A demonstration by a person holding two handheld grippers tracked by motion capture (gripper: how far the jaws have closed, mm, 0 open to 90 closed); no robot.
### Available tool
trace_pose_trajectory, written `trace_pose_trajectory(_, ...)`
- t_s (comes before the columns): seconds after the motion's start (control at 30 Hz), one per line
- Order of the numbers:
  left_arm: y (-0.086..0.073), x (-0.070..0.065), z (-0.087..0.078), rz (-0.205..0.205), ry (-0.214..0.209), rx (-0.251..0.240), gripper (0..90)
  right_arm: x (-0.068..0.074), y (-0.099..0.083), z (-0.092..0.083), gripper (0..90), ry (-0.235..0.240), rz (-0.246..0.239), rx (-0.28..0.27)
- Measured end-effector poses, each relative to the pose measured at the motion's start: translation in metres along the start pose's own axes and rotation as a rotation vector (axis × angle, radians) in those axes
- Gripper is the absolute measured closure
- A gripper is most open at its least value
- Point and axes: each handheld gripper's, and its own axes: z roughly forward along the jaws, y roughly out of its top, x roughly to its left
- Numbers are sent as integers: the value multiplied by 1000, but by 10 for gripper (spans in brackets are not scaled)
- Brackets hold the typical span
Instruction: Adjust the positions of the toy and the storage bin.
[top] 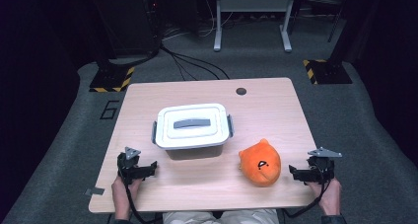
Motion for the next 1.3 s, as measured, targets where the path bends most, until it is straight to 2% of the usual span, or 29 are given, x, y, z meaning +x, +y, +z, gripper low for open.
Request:
trace_pose_trajectory(0.17, 0, 0, 0, -1, 0, 0, 67, 11, 12, -15, 0, -4, -34, -31)
trace_pose_trajectory(0.23, 0, 0, 0, -1, 0, 1, 67, 13, 13, -17, 0, -3, -34, -36)
trace_pose_trajectory(0.37, 0, 0, 0, -3, -1, 1, 67, 20, 25, -27, 0, 15, -57, -45)
trace_pose_trajectory(0.9, 0, 0, 0, -3, -1, 1, 67, 40, 52, -48, 0, 43, -101, -97)
trace_pose_trajectory(1.07, 0, 0, 0, -3, -1, 1, 67, 50, 61, -54, 0, 70, -112, -112)
trace_pose_trajectory(1.17, 0, 0, 0, -3, 0, 1, 67, 62, 67, -55, 0, 106, -149, -107)
trace_pose_trajectory(1.3, 0, 0, 0, -4, -1, 0, 67, 72, 70, -55, 0, 124, -174, -101)
